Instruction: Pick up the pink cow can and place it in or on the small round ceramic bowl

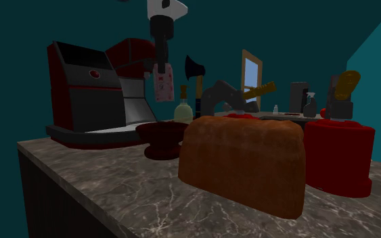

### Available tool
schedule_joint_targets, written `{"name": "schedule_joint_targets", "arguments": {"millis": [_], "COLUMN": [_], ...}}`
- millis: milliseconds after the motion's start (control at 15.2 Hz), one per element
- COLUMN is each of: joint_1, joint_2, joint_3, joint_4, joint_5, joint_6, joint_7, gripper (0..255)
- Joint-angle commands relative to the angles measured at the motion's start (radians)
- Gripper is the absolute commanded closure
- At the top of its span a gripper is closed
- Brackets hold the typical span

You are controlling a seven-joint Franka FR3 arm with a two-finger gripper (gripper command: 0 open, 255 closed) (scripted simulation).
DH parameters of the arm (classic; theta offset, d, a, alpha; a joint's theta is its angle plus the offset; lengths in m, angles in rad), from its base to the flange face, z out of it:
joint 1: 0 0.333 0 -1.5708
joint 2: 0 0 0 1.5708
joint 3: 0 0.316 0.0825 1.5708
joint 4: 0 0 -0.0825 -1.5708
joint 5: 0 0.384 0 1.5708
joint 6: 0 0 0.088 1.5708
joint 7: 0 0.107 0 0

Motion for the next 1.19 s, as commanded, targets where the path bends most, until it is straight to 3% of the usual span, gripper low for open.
{"name": "schedule_joint_targets", "arguments": {"millis": [0, 858, 1122], "joint_1": [-0.008, -0.027, -0.027], "joint_2": [-0.024, -0.136, -0.136], "joint_3": [-0.007, -0.038, -0.038], "joint_4": [-0.054, -0.35, -0.35], "joint_5": [0.015, 0.079, 0.079], "joint_6": [0.036, 0.24, 0.24], "joint_7": [-0.011, -0.061, -0.061], "gripper": [255, 255, 255]}}
